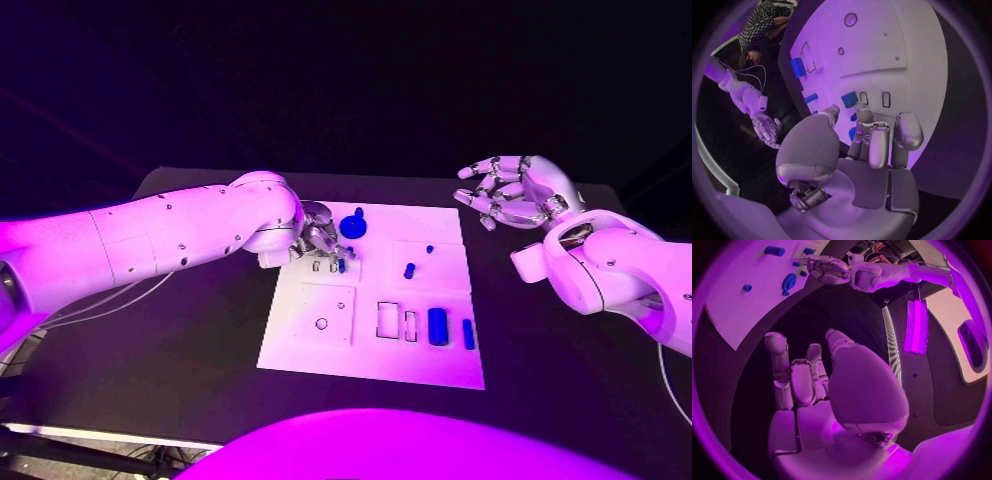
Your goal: Assemble the parts on the task board
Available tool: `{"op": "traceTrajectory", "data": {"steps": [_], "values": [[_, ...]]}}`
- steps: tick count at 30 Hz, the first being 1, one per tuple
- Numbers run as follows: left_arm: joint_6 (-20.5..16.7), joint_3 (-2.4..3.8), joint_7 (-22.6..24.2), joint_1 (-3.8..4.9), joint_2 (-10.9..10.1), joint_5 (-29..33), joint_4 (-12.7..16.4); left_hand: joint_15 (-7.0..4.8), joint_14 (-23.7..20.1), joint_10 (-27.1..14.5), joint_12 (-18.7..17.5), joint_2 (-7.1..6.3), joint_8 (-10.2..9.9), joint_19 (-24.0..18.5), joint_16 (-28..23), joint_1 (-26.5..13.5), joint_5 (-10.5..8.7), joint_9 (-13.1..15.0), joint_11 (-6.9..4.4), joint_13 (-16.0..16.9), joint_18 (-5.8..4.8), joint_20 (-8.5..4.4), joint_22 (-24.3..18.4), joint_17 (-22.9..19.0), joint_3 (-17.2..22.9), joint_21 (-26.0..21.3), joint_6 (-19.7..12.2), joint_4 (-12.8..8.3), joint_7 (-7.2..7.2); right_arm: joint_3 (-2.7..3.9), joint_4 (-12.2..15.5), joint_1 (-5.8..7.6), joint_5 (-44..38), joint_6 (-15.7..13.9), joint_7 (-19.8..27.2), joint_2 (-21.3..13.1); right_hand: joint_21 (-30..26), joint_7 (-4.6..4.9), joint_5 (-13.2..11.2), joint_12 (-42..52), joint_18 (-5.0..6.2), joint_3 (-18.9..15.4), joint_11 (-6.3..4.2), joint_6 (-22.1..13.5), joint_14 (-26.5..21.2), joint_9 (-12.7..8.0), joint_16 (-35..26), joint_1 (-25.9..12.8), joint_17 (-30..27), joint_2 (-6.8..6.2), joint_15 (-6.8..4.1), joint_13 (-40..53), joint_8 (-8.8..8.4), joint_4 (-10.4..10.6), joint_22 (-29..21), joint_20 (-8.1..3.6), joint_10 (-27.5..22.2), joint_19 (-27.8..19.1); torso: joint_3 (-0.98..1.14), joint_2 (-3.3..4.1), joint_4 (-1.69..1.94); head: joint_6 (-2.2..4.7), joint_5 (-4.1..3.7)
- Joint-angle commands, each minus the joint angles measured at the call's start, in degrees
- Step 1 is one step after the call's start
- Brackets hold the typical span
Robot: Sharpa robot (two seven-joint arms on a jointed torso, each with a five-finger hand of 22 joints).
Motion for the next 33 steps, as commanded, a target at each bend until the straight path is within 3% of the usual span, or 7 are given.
{"op": "traceTrajectory", "data": {"steps": [1, 9, 22, 26, 33], "values": [[1.24, 0.0, 0.01, -0.05, 0.24, 0.53, -0.11, -0.26, 1.33, -0.01, 0.27, 0.34, 0.39, 0.24, 0.11, 0.01, 0.11, 0.21, 0.02, 0.09, -0.38, -0.02, 0.09, 4.86, -0.21, 0.24, -0.47, -0.1, -0.05, 0.03, -0.02, 0.01, -0.06, 0.53, 0.37, 0.1, -0.2, 0.19, 0.32, -0.3, 1.06, 0.33, 0.06, -0.08, -0.36, 0.09, -0.17, -0.52, -0.01, 0.07, 0.13, -0.05, 0.27, 0.13, -0.09, 0.15, -0.49, -0.37, -0.03, -0.02, 0.08, 0.0, -0.12], [1.92, -0.04, -0.01, -0.08, 0.27, 0.55, -0.17, -0.29, 1.25, -0.09, 0.36, 0.84, 0.47, 0.21, 0.2, 2.7, 0.28, 1.17, -0.03, 0.19, -0.39, -0.01, 0.24, 4.96, 1.08, 0.34, -0.97, -0.14, -0.1, 0.03, -0.15, 0.0, -0.06, 0.63, 0.32, 0.25, -0.2, 0.19, 0.32, -0.3, 1.06, 0.33, 0.06, -0.08, -0.36, 0.09, -0.17, -0.52, -0.01, 0.07, 0.13, -0.05, 0.27, 0.13, -0.09, 0.15, -0.49, -0.37, -0.03, -0.04, 0.09, 0.0, -0.15], [2.67, -0.13, 0.02, -0.09, 0.3, 1.08, -0.17, -0.4, 1.23, -0.07, 0.41, 0.47, 0.19, 0.22, 0.27, 5.91, 0.28, 1.96, -0.18, 0.31, -0.41, -0.01, 0.51, 5.07, 3.7, 0.46, -0.98, -0.19, -0.27, 0.03, -0.26, -0.01, -0.05, 0.77, 0.24, 0.4, -0.09, 0.18, 0.39, -0.26, 1.04, 0.46, 0.05, -0.13, -0.34, 0.1, -0.13, -0.52, 0.09, 0.11, 0.13, -0.08, 0.37, 0.11, -0.08, 0.16, -0.41, -0.3, -0.03, -0.05, 0.1, 0.0, -0.32], [2.86, -0.14, 0.15, -0.1, 0.29, 2.57, -0.24, -0.57, 1.14, -0.37, 0.07, -0.02, -0.24, 0.15, 0.18, 9.18, 0.16, 2.37, -0.38, 0.02, -0.42, -0.08, 0.61, 4.95, 7.09, 0.48, -0.94, -0.32, -0.45, 0.02, -0.3, -0.02, -0.05, 0.78, 0.26, 0.42, -0.09, 0.18, 0.39, -0.26, 1.04, 0.46, 0.05, -0.13, -0.34, 0.1, -0.13, -0.52, 0.09, 0.11, 0.13, -0.08, 0.37, 0.11, -0.08, 0.16, -0.41, -0.3, -0.03, -0.08, 0.12, 0.0, -0.36], [1.78, -0.13, 0.49, -0.1, 0.17, 6.13, -0.37, -0.84, 1.34, 0.71, -0.07, -2.42, -1.2, 0.61, 0.37, 14.32, 0.09, 4.18, -0.75, 0.35, -0.61, -0.38, 1.79, 5.33, 20.33, 0.93, -0.26, -0.76, -0.83, 0.02, -0.4, -0.07, -0.05, 0.92, 0.35, 0.46, -0.16, 0.18, 0.59, -0.25, 1.04, 0.63, 0.04, -0.17, -0.33, 0.11, -0.13, -0.51, 0.11, 0.18, 0.12, -0.16, 0.49, 0.09, -0.11, 0.16, -0.35, -0.27, 0.02, -0.05, 0.11, 0.0, -0.33]]}}
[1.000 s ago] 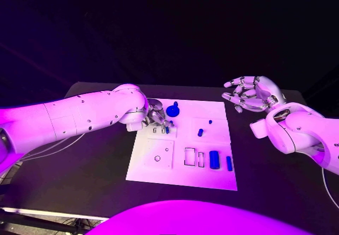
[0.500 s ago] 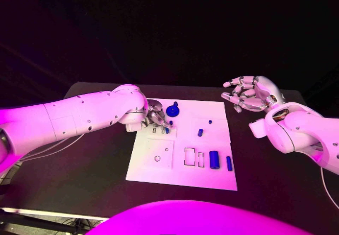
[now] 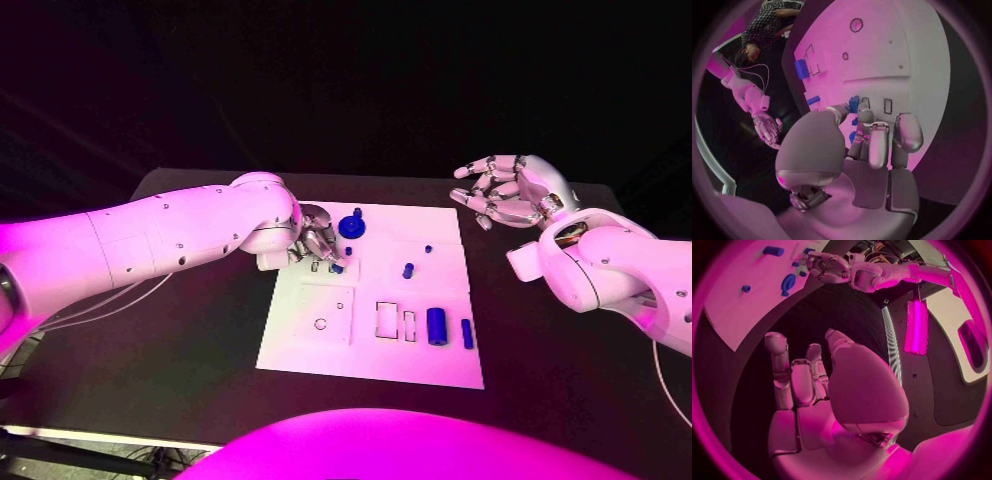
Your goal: Assemble the parts on the task board
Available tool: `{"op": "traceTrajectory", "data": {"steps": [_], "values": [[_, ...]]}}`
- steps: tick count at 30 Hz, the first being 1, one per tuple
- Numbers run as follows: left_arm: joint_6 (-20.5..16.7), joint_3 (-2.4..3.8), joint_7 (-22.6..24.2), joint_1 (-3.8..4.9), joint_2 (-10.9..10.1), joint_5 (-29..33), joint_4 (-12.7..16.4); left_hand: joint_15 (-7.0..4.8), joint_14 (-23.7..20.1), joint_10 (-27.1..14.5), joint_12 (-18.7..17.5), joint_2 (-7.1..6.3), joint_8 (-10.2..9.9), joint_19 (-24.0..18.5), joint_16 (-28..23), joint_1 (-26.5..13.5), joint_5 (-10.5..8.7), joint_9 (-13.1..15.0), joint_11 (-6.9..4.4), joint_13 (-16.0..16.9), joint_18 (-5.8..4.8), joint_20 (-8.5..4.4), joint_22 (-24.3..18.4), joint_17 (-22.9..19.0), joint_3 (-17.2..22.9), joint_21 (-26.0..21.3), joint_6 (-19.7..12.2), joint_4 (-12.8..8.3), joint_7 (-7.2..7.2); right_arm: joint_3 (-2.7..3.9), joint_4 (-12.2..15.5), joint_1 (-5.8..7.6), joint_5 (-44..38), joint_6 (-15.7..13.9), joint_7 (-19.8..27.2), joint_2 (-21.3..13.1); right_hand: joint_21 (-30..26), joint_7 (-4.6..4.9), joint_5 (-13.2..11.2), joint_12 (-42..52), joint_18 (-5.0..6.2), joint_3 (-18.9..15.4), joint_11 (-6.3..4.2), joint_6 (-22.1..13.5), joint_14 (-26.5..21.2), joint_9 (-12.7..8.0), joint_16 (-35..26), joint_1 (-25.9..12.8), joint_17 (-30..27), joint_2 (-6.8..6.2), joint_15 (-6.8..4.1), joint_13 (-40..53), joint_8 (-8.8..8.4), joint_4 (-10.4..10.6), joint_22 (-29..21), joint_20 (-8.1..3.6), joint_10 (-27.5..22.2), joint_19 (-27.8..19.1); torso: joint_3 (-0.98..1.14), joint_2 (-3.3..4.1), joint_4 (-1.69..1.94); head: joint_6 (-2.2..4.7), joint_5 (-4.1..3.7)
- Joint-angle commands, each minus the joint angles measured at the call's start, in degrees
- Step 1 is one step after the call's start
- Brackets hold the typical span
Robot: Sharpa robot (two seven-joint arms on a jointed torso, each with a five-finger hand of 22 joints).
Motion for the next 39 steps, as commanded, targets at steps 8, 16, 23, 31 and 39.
{"op": "traceTrajectory", "data": {"steps": [8, 16, 23, 31, 39], "values": [[-1.76, -0.04, 0.9, -0.08, -0.46, 6.03, 0.39, -0.41, 2.4, 1.23, -0.56, -2.07, 0.79, 0.25, 1.69, 1.22, 0.16, 3.86, -0.11, 0.14, -0.66, 0.04, 0.55, 7.56, 12.65, 0.45, -0.38, -3.85, -0.17, 0.03, -0.1, -0.1, -0.05, 0.91, 0.44, 0.06, -0.28, 0.27, 0.5, -0.35, 1.05, 0.46, 0.16, -0.12, -0.32, 0.08, -0.13, -0.45, 0.06, 0.17, 0.11, -0.3, 0.38, 0.05, -0.09, 0.16, -0.32, -0.26, 0.07, -0.01, 0.01, 0.01, 0.05], [-4.61, 0.0, 1.56, -0.08, -1.75, 7.24, 2.1, -0.48, 2.79, 2.15, -0.11, -3.22, 1.24, 0.61, 2.23, -0.04, 0.22, 5.03, -0.2, 0.79, -0.74, 0.01, 1.1, 8.4, 15.97, 0.7, -0.18, -5.79, -0.22, 0.03, -0.22, -0.12, 0.36, 1.42, 0.66, -0.1, -0.4, 0.3, 0.48, -0.4, 1.05, 0.48, 0.2, -0.19, -0.35, 0.09, -0.18, -0.88, 0.01, 0.13, 0.14, -0.53, 0.54, 0.21, -0.15, 0.17, -0.35, -0.22, 0.05, -0.03, 0.08, 0.01, 0.19], [-7.56, 0.03, 1.63, -0.07, -2.77, 4.12, 3.42, -1.09, 3.82, 5.53, 2.23, -5.66, 2.26, 2.33, 3.26, -3.52, 0.94, 6.76, -0.84, 3.82, -1.12, -0.54, 3.29, 10.17, 21.53, 1.63, 1.04, -8.85, -0.8, 0.02, -0.39, -0.12, 0.41, 1.48, 0.67, -0.22, -0.54, 0.31, 0.48, -0.44, 1.07, 0.48, 0.2, -0.2, -0.38, 0.09, -0.22, -0.92, -0.06, 0.14, 0.14, -0.6, 0.56, 0.22, -0.19, 0.17, -0.4, -0.26, 0.02, -0.11, 0.13, 0.01, 0.42], [-8.5, 0.01, 1.37, -0.08, -2.95, -0.93, 3.98, -2.05, 5.06, 9.33, 5.46, -7.06, 3.39, 4.45, 4.68, -7.26, 3.79, 8.08, -1.87, 7.77, -1.65, -1.44, 5.93, 12.67, 24.36, 2.56, 3.0, -10.89, -1.87, 0.01, -0.55, -0.15, 0.42, 1.71, 0.65, -0.27, -0.87, 0.31, 0.48, -0.57, 1.11, 0.5, 0.21, -0.23, -0.45, 0.1, -0.33, -1.02, -0.22, 0.14, 0.15, -0.81, 0.6, 0.23, -0.28, 0.18, -0.55, -0.35, 0.06, 0.05, 0.02, 0.01, 0.65], [-8.87, -0.04, 0.72, -0.4, -2.57, -5.43, 4.01, -2.72, 5.51, 11.19, 6.55, -7.72, 4.06, 5.89, 5.27, -9.23, 6.79, 9.0, -2.61, 9.23, -2.02, -2.09, 7.72, 13.74, 25.06, 3.17, 4.36, -11.84, -2.65, 0.01, -0.67, -0.2, 0.43, 1.9, 0.64, -0.26, -0.87, 0.31, 0.48, -0.57, 1.11, 0.5, 0.21, -0.23, -0.45, 0.1, -0.33, -1.02, -0.22, 0.14, 0.15, -0.81, 0.6, 0.23, -0.28, 0.18, -0.55, -0.35, 0.07, 0.06, 0.0, 0.01, 0.87]]}}
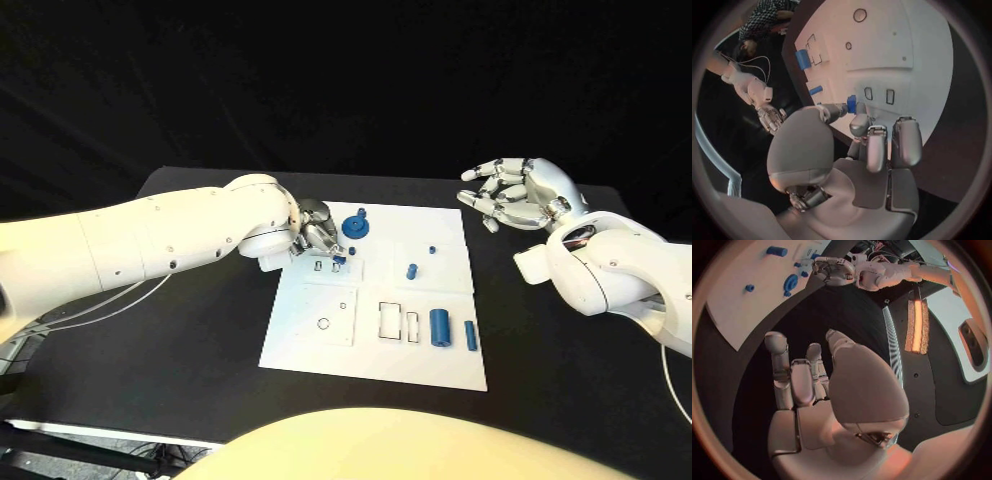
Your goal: Assemble the parts on the task board
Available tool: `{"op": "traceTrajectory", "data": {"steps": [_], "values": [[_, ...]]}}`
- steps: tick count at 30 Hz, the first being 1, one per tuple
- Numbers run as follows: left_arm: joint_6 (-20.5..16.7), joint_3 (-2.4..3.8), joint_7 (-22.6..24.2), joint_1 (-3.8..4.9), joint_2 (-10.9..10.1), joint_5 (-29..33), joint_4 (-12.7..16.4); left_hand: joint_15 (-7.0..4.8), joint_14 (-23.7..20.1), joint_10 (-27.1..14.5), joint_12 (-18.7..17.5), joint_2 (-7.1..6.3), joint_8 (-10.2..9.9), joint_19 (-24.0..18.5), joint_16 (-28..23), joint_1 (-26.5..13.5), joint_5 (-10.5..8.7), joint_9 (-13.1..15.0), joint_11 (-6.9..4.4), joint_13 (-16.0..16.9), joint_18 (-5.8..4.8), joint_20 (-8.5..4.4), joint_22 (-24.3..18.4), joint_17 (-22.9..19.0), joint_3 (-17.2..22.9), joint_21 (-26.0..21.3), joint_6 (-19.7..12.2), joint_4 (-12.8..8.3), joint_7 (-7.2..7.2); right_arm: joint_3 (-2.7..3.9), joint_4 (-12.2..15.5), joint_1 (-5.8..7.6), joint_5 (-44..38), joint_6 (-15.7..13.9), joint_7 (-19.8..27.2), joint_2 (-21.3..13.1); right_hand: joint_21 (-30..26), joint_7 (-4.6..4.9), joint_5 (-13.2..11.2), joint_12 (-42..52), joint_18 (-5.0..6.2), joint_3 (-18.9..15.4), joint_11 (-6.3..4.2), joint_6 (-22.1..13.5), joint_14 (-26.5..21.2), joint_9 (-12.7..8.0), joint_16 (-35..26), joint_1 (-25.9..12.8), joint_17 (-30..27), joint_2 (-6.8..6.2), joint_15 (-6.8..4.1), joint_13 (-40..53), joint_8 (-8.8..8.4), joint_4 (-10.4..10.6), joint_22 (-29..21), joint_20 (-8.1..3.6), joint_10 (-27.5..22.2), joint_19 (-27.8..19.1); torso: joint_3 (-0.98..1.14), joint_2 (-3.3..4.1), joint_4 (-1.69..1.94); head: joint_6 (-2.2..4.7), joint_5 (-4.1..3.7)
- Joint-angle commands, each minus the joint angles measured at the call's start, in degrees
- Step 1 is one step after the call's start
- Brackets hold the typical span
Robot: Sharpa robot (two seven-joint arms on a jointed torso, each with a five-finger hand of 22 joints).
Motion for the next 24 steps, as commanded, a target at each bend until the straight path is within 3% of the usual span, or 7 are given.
{"op": "traceTrajectory", "data": {"steps": [1, 3, 6, 24], "values": [[-0.89, -0.01, -0.08, -0.3, 0.29, -5.25, 0.15, -0.53, 5.52, 0.58, 0.28, -0.2, 0.51, 0.44, 0.31, -0.88, 1.61, 9.03, -0.16, 0.25, -1.11, -0.11, 0.28, 13.75, 9.18, 0.35, 1.64, -9.36, -1.31, 0.02, -0.02, -0.07, 0.07, 1.11, 0.56, 0.01, -0.31, 0.33, 0.14, -0.37, 1.1, 0.35, -0.04, -0.22, -0.24, 0.05, -0.33, -0.48, -0.05, 0.07, -0.06, -0.05, 0.15, 0.07, -0.09, 0.18, -0.37, -0.35, 0.0, 0.05, -0.04, 0.01, 0.14], [-0.71, -0.01, -0.16, -0.5, 0.37, -6.1, 0.17, -0.71, 5.53, 1.1, 0.53, -0.49, 0.69, 0.82, 0.31, -1.5, 3.82, 9.39, -0.37, 0.64, -1.21, -0.3, 0.77, 13.76, 9.19, 0.5, 2.01, -9.72, -1.51, 0.02, -0.04, -0.07, 0.07, 1.2, 0.56, 0.02, -0.43, 0.33, 0.16, -0.5, 1.11, 0.36, -0.03, -0.27, -0.3, 0.05, -0.41, -0.59, -0.17, 0.04, -0.05, -0.25, 0.19, 0.07, -0.13, 0.19, -0.53, -0.37, -0.01, 0.05, -0.06, 0.01, 0.17], [-0.58, -0.02, -0.29, -0.85, 0.51, -7.51, 0.23, -0.81, 5.53, 1.41, 0.64, -0.56, 0.84, 1.17, 0.29, -1.91, 5.11, 9.65, -0.48, 0.82, -1.31, -0.4, 1.28, 13.74, 9.15, 0.66, 2.31, -9.93, -1.64, 0.02, -0.07, -0.09, 0.07, 1.3, 0.56, 0.03, -0.53, 0.33, 0.17, -0.62, 1.13, 0.36, -0.03, -0.29, -0.32, 0.05, -0.45, -0.6, -0.23, 0.03, -0.04, -0.42, 0.2, 0.06, -0.16, 0.19, -0.67, -0.41, 0.0, 0.03, -0.1, 0.01, 0.21], [1.95, -0.14, -0.86, -1.6, 0.59, -9.29, 0.4, -0.99, 5.53, 2.15, 1.2, -0.42, 1.28, 1.36, 0.3, -2.47, 6.13, 10.08, -0.74, 1.51, -1.35, -0.54, 1.49, 13.76, 9.11, 0.73, 2.86, -10.14, -1.93, 0.01, -0.2, -0.11, 0.05, 2.19, 0.35, 0.04, -0.84, 0.34, 0.39, -1.05, 1.15, 0.53, -0.02, -0.49, -0.42, 0.03, -0.56, -0.59, -0.33, -0.04, -0.03, -1.02, 0.29, -0.05, -0.26, 0.21, -1.15, -0.47, -0.01, 0.08, -0.1, 0.01, 0.02]]}}
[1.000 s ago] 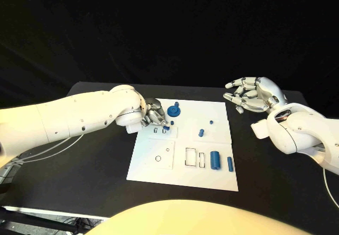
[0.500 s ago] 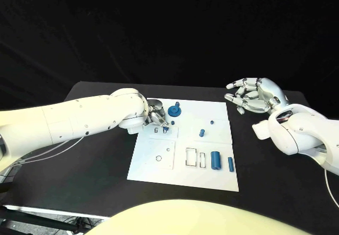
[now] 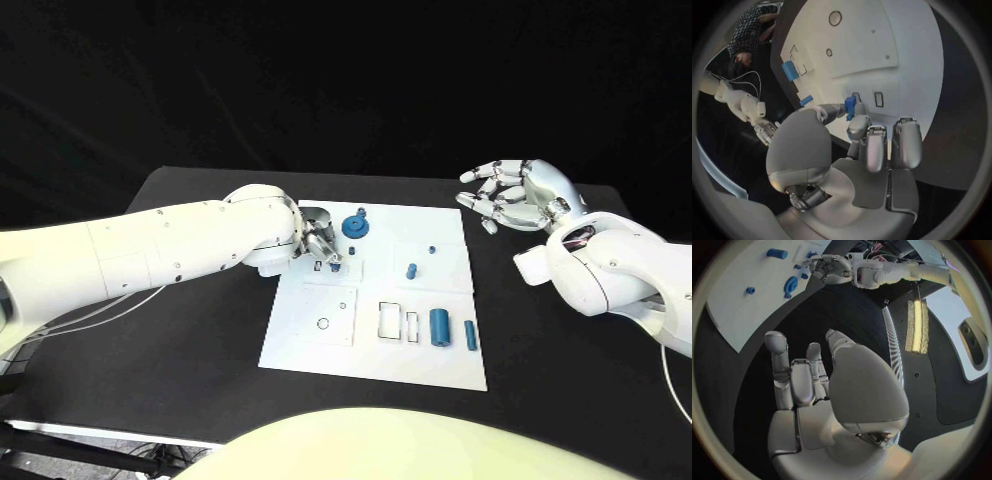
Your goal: Assemble the parts on the task board
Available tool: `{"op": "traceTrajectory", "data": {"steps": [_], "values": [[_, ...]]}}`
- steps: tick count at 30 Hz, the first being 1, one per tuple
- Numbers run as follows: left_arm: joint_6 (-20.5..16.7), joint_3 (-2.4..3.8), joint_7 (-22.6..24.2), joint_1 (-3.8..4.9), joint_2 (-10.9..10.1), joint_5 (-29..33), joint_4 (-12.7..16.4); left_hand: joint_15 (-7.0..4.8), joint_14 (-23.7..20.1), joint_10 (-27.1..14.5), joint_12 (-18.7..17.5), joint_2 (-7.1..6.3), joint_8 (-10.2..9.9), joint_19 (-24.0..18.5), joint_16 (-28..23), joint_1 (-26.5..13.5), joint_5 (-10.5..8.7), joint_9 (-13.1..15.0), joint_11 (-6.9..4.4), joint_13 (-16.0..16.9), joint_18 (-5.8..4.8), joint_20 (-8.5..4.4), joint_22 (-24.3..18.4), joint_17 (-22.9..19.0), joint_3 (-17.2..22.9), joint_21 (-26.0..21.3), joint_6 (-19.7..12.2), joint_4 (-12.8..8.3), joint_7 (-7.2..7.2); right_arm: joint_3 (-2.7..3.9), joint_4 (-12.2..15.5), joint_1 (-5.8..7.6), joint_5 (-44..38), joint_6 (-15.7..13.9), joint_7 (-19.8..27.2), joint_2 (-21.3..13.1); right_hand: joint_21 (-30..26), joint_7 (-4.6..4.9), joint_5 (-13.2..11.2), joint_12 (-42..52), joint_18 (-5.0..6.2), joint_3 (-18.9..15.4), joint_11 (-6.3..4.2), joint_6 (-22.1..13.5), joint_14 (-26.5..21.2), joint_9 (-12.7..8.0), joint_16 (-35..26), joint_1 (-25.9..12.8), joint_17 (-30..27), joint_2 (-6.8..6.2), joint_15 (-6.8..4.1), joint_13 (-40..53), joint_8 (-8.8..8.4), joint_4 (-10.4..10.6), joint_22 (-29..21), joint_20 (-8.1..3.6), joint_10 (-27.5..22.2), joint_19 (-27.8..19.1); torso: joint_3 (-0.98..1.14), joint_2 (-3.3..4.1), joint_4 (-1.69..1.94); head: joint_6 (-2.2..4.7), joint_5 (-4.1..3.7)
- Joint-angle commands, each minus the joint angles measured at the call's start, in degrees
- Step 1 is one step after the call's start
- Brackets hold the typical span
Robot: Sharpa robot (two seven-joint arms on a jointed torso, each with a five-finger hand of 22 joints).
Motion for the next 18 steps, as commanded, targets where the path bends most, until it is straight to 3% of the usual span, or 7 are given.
{"op": "traceTrajectory", "data": {"steps": [1, 18], "values": [[1.61, 0.01, -0.22, -0.05, 0.0, -1.0, 0.21, -0.38, 5.73, 0.21, 0.14, 0.42, 0.41, 0.43, 0.3, -0.12, 0.31, 1.73, -0.03, -0.02, -0.45, -0.03, 0.01, 13.76, 9.52, 0.24, 2.04, -9.73, -1.54, 0.02, 0.0, -0.04, 0.0, 1.13, 0.4, 0.0, -0.25, 0.34, 0.39, -0.39, 1.16, 0.37, 0.01, -0.11, -0.43, 0.05, -0.34, -0.6, -0.05, -0.04, -0.02, -0.05, 0.29, 0.11, -0.07, 0.0, -0.3, -0.27, -0.01, 0.0, -0.02, 0.0, 0.0], [2.48, 0.02, -0.31, -0.09, -0.07, -1.05, 0.27, -0.43, 5.73, 0.29, 0.2, 0.42, 0.49, 0.5, 0.31, -0.22, 0.72, 1.83, -0.08, 0.07, -0.47, -0.08, 0.1, 13.78, 9.6, 0.27, 2.1, -9.88, -1.6, 0.02, -0.04, -0.07, -0.01, 1.14, 0.5, 0.04, -0.25, 0.34, 0.39, -0.39, 1.16, 0.37, 0.01, -0.11, -0.43, 0.05, -0.34, -0.6, -0.05, -0.04, -0.02, -0.05, 0.29, 0.11, -0.07, 0.0, -0.3, -0.27, 0.0, 0.02, -0.02, 0.0, 0.08]]}}
